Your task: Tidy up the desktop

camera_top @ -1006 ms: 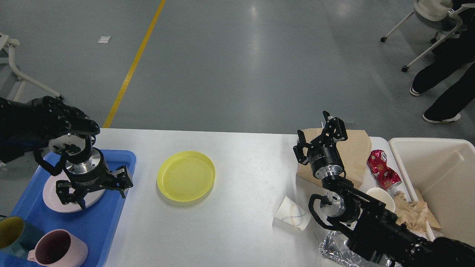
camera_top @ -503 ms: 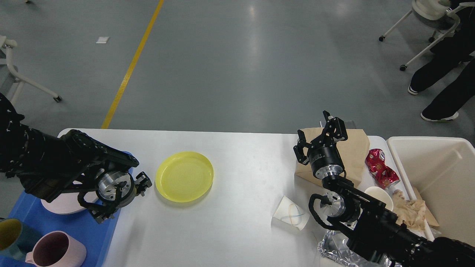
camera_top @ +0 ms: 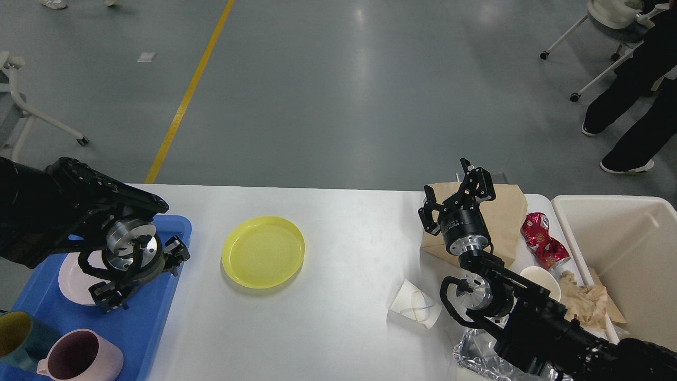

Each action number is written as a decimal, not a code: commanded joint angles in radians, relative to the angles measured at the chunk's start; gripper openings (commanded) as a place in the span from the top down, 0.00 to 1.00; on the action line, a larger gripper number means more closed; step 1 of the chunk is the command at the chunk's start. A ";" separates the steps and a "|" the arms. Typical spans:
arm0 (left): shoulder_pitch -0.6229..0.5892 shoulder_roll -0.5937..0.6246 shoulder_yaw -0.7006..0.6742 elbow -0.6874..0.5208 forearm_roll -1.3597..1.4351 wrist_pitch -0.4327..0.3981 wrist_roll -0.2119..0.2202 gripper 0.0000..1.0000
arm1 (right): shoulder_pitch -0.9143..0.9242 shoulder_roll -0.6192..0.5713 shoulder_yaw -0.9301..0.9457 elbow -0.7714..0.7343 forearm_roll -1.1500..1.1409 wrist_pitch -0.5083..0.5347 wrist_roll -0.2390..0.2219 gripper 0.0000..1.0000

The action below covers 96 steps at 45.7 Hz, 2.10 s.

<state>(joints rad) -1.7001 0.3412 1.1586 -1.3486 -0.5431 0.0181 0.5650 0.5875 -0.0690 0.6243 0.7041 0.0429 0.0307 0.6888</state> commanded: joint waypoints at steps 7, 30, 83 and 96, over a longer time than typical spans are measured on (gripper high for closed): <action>-0.007 -0.001 0.023 0.002 0.000 -0.003 0.001 0.03 | 0.000 0.000 0.000 0.000 0.000 0.000 0.000 0.00; -0.004 -0.004 0.023 0.003 0.000 -0.004 0.000 0.03 | 0.000 0.000 0.000 0.002 0.000 0.000 0.000 0.00; 0.030 -0.033 0.018 0.002 0.002 -0.050 0.001 0.03 | 0.000 0.000 0.000 0.003 0.000 0.000 0.000 0.00; 0.042 -0.048 0.019 0.003 0.003 -0.115 0.003 0.03 | 0.000 0.000 0.000 0.003 0.000 0.000 0.000 0.00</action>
<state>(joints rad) -1.6633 0.2975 1.1744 -1.3469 -0.5415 -0.0710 0.5681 0.5875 -0.0690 0.6243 0.7071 0.0430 0.0307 0.6888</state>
